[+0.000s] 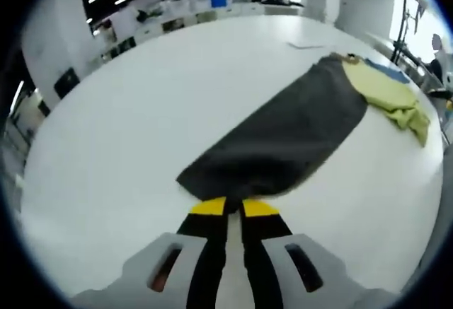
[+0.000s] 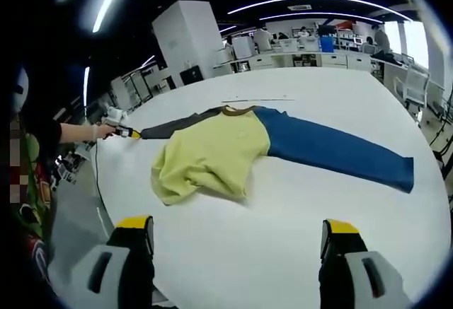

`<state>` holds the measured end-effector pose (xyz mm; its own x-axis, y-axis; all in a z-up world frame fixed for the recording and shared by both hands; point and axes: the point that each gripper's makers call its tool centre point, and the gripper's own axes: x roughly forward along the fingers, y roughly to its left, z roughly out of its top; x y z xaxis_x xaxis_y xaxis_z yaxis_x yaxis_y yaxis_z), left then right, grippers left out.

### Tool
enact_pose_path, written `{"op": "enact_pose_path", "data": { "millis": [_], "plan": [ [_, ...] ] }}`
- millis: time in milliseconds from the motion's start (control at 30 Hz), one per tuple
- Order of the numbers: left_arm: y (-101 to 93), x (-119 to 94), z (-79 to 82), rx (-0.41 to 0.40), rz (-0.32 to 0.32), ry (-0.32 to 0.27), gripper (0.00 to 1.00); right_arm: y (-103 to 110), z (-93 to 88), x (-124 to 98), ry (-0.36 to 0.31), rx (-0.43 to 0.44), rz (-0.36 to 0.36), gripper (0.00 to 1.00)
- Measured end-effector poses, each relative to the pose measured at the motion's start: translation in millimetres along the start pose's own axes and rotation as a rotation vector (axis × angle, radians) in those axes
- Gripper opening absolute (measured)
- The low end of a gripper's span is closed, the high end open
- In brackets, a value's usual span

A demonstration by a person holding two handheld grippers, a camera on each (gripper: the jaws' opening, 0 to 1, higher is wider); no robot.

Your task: Fold the garment on the visible template until the final outline fits inside the template.

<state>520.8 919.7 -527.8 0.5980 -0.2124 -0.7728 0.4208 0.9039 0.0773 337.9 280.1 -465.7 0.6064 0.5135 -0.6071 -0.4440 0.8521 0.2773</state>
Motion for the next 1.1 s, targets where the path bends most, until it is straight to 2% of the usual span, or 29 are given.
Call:
{"op": "enact_pose_path", "data": {
  "millis": [200,500,633,767,900,1100],
  "plan": [
    [7.7,-3.5,-10.6,-0.024,0.011,0.012,0.02,3.0,-0.2,3.6,0.003,-0.001,0.01,1.0],
    [11.1,-1.3,-12.0,-0.038,0.008,0.013,0.03,3.3,1.6,3.7,0.0,-0.002,0.011,1.0],
    [10.3,-3.6,-11.6,-0.012,0.014,0.012,0.2,2.8,-0.2,1.7,0.0,0.002,0.009,1.0],
    [10.7,-8.7,-7.1,-0.024,0.01,-0.019,0.29,3.2,-0.5,1.0,-0.003,0.002,0.009,1.0],
    [7.0,-12.2,-2.7,-0.027,-0.006,-0.044,0.44,5.0,0.3,1.7,-0.006,-0.001,0.015,1.0],
    [-0.7,-16.7,8.1,-0.058,-0.035,-0.103,0.57,12.0,8.9,3.2,-0.038,0.002,0.043,1.0]
  ]
}}
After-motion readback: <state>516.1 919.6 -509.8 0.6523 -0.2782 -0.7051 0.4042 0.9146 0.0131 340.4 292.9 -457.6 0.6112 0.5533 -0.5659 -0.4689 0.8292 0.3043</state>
